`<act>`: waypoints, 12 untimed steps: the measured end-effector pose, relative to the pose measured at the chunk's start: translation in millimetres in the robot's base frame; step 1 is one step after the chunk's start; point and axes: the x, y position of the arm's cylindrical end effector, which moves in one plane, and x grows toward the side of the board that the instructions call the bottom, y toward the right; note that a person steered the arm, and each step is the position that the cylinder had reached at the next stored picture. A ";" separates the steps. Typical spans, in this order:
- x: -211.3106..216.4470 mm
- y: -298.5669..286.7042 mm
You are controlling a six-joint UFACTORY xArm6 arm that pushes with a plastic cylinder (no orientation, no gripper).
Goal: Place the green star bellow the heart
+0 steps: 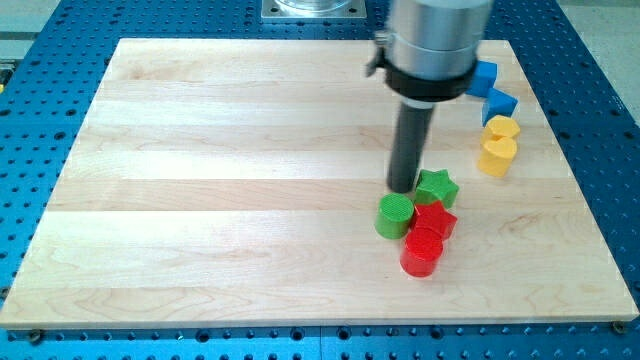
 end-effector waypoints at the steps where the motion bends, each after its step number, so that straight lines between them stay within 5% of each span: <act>1: 0.0 50.8; 7: 71.7 16.1; 12: 49.3 95.4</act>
